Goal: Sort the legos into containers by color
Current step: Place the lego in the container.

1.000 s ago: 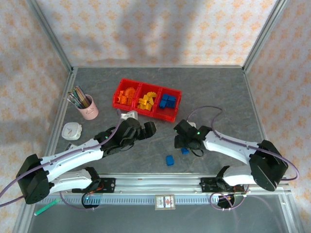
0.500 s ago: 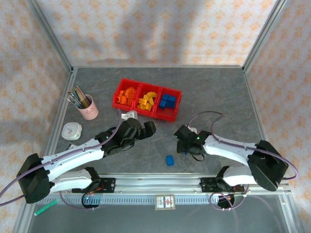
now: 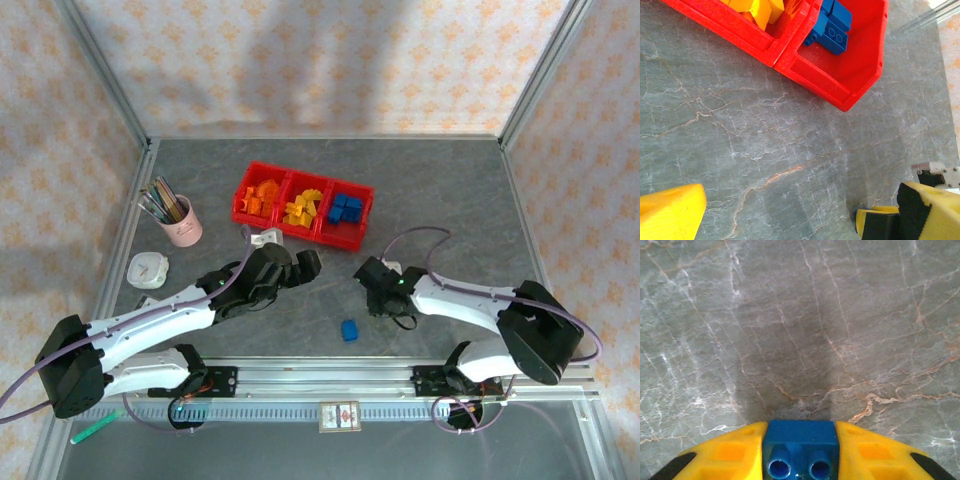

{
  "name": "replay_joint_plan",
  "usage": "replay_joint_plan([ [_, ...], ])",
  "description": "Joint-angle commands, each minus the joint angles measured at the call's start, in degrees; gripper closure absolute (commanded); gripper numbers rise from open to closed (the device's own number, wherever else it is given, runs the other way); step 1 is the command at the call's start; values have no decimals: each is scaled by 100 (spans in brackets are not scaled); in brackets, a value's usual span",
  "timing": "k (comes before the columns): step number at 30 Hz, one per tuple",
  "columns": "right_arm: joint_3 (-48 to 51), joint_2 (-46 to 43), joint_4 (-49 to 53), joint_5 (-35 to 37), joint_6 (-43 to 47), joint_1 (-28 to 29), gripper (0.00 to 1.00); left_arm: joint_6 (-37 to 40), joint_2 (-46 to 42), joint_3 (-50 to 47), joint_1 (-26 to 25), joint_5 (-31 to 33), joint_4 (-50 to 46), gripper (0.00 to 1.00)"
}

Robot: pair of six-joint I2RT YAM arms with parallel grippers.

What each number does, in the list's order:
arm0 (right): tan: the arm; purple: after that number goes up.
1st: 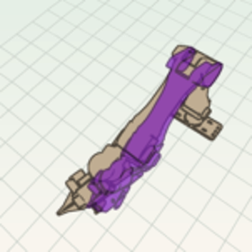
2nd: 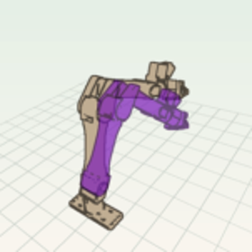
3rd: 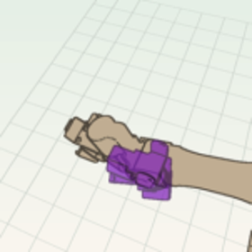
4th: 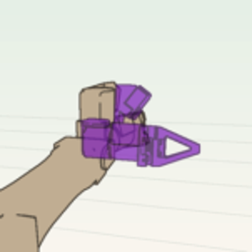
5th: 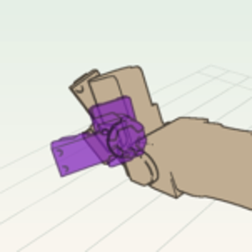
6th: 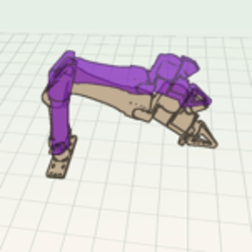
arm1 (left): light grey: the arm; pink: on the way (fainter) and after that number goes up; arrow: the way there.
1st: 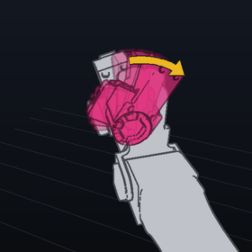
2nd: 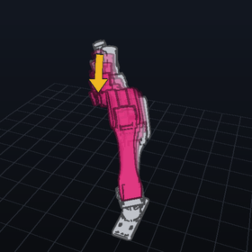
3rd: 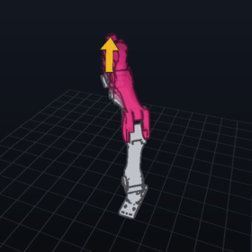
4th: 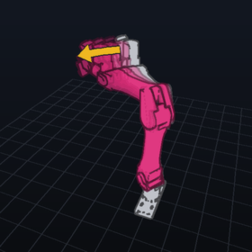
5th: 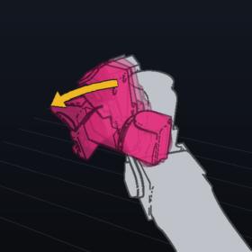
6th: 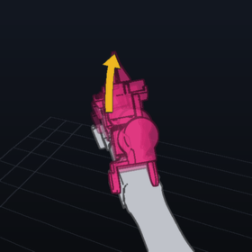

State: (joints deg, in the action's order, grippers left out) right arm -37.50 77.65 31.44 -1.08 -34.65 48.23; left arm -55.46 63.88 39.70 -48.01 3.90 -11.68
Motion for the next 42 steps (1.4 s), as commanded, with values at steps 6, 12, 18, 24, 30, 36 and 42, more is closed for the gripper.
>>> replay_joint_plan([
  [6, -1180, -45, 579, 789, 315, -3, 67, 328, 119, 505, -1, 316, -89, 1],
  [12, -2385, 543, 569, 883, 843, -519, 67, 642, 222, 870, 251, 300, -266, 1],
  [18, -3726, 1618, 292, 851, 1385, -1062, 65, 856, 195, 901, 726, 73, -125, 1],
  [24, -4881, 2791, 180, 689, 1725, -1396, 65, 1013, 221, 926, 1051, -30, 40, 1],
  [30, -5855, 3791, 292, 592, 1870, -1666, 64, 1114, 379, 998, 1188, -126, 99, 1],
  [36, -6412, 4347, 263, 583, 1952, -1759, 61, 1142, 462, 995, 1246, -179, 162, 1],
  [42, -6908, 4637, 346, 655, 2026, -1791, 50, 1159, 476, 1002, 1261, -172, 169, 1],
])
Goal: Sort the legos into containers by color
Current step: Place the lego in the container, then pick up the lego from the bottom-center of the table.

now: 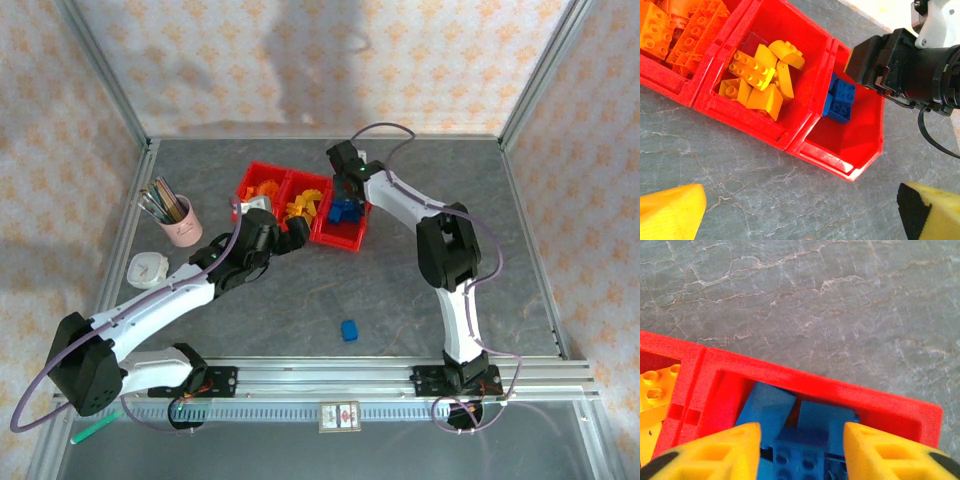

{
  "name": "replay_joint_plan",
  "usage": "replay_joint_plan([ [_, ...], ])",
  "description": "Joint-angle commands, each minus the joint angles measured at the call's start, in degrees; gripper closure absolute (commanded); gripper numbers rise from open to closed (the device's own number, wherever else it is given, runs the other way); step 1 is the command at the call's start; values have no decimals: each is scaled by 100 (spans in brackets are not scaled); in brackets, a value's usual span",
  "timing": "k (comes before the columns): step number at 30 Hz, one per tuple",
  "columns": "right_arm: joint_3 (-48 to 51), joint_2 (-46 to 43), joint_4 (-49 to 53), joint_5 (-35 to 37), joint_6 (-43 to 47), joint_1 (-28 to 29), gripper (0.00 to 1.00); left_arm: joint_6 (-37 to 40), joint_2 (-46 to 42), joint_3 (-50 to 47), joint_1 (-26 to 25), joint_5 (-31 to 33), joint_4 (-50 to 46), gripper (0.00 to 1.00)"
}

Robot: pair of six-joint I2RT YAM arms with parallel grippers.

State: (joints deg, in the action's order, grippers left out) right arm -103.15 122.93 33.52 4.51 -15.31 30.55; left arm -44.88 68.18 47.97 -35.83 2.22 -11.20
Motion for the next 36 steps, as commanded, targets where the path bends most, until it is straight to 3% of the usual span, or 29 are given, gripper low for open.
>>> replay_joint_plan([
  [1, -424, 112, 203, 120, 90, -22, 49, 110, 34, 187, 47, 6, 99, 1],
  [9, 43, -733, 208, -282, 95, 71, 46, 94, -33, 214, 46, -65, 55, 1],
  [19, 2552, -2677, -1, -396, -380, 628, 38, -109, -292, -111, -72, -332, -50, 1],
  [27, 4186, -3709, -70, -416, -1220, 1369, 34, -528, -533, -466, -673, -55, -144, 1],
  [36, 5328, -4161, -222, -393, -2233, 2276, 29, -1045, -681, -874, -1230, 210, -132, 1],
])
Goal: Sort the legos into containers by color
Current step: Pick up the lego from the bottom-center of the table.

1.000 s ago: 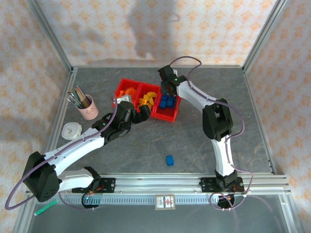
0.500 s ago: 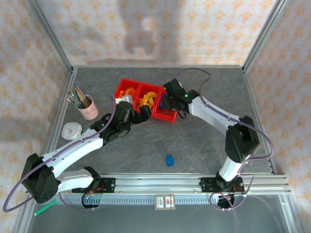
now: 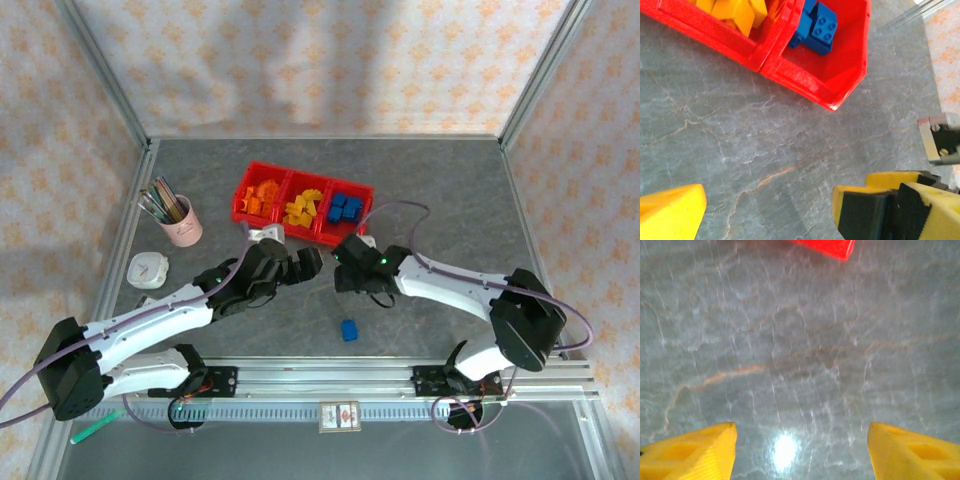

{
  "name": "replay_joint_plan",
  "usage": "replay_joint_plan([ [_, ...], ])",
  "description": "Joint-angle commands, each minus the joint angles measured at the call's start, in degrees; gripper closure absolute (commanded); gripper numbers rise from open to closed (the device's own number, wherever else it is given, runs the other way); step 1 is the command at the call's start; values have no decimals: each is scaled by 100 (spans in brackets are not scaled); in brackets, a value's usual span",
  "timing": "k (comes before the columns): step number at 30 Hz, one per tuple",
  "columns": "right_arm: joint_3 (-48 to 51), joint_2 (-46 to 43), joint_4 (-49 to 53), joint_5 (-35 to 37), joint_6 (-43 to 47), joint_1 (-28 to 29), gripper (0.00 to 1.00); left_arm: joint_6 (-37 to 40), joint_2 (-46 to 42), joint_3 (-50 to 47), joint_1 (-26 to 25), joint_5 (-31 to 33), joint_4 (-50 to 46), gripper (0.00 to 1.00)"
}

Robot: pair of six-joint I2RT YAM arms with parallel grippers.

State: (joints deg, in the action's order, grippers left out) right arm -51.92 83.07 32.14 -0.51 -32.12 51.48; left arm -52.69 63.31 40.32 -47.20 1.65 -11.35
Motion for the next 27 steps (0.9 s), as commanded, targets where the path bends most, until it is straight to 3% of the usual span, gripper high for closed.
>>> replay_joint_plan([
  [1, 276, -193, -85, 145, -647, 282, 29, -302, -217, -144, -125, 287, -113, 1],
  [8, 753, -165, -340, 98, -1279, 838, 24, -462, -441, -372, -176, 455, -257, 1],
  [16, 746, 157, -473, 51, -1594, 1332, 24, -551, -623, -506, -176, 619, -402, 1],
  [21, 734, 371, -402, 85, -1733, 1536, 30, -618, -703, -580, -180, 650, -480, 1],
  [27, 754, 447, -345, 102, -1802, 1654, 44, -652, -759, -639, -176, 638, -486, 1],
])
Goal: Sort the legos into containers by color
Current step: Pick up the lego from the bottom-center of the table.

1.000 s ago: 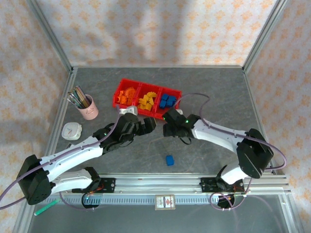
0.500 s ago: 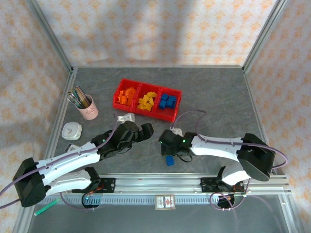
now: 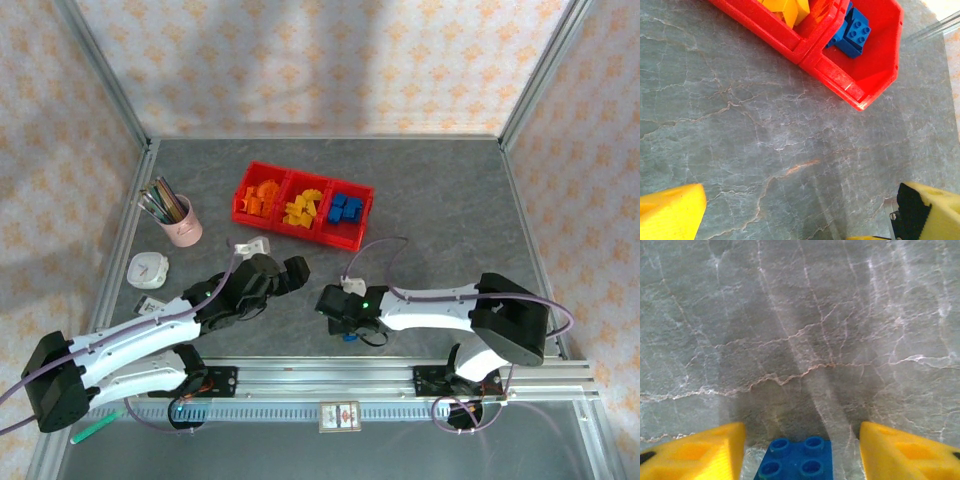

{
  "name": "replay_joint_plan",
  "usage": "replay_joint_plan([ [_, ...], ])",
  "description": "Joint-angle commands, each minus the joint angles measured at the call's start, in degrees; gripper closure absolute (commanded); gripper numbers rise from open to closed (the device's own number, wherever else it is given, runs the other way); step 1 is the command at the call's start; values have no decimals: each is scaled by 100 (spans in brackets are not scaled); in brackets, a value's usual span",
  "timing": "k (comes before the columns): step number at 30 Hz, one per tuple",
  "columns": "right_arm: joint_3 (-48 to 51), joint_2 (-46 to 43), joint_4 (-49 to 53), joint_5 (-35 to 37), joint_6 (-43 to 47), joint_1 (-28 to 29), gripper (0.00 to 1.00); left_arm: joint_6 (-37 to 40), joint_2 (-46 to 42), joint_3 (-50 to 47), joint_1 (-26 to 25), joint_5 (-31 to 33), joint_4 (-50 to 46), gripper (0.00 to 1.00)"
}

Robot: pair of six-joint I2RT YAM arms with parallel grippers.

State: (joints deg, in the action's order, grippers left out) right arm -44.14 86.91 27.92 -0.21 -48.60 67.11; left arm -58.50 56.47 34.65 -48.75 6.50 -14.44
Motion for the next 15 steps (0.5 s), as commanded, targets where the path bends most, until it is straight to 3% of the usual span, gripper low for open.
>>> replay_joint_plan([
  [1, -17, 63, 86, 81, -159, 94, 46, -73, -74, -59, -20, 162, -195, 1],
  [7, -134, 56, 194, 187, -80, 92, 62, -85, -90, -82, -20, 185, -200, 1],
  [15, -563, -167, 490, 454, 140, -31, 67, 52, -74, 58, -12, 280, -261, 1],
])
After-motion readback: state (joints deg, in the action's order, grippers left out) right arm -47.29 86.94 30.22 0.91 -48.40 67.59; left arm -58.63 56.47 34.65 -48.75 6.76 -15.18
